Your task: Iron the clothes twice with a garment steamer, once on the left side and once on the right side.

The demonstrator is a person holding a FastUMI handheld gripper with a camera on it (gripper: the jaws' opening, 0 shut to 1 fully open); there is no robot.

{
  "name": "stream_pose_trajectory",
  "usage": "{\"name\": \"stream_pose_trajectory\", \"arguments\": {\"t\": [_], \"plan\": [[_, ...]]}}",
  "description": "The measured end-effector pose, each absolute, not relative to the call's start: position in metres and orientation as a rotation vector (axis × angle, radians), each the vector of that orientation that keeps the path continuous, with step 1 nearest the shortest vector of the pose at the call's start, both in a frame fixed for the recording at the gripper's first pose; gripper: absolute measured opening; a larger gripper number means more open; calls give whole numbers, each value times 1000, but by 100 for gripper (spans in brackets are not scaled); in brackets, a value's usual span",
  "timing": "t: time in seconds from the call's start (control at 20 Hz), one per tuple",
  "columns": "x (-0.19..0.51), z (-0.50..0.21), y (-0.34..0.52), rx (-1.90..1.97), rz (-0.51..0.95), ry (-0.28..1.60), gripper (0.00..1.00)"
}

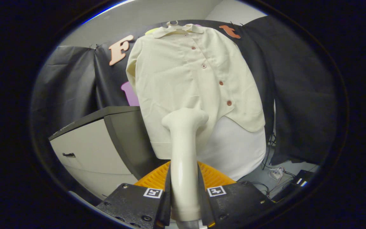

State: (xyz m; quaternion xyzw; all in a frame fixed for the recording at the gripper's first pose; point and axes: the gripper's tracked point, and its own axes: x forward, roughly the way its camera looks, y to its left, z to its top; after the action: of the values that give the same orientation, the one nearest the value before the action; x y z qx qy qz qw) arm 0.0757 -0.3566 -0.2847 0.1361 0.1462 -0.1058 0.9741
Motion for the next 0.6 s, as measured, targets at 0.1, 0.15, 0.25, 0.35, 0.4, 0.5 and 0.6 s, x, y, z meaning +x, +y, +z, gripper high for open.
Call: {"name": "stream_pose_trajectory", "arguments": {"t": [0.1,0.15,0.25,0.35,0.4,0.5,0.6], "plan": [[67,-271,-357,282,-208,273,37],[65,-263,-357,287,-204,259,37],[59,-245,-361,289,-201,235,37],[55,-225,-370,273,-211,206,37],[54,-214,-375,268,-216,190,37],[55,-192,-386,252,-227,167,37],[56,-168,-399,224,-239,139,37]]}}
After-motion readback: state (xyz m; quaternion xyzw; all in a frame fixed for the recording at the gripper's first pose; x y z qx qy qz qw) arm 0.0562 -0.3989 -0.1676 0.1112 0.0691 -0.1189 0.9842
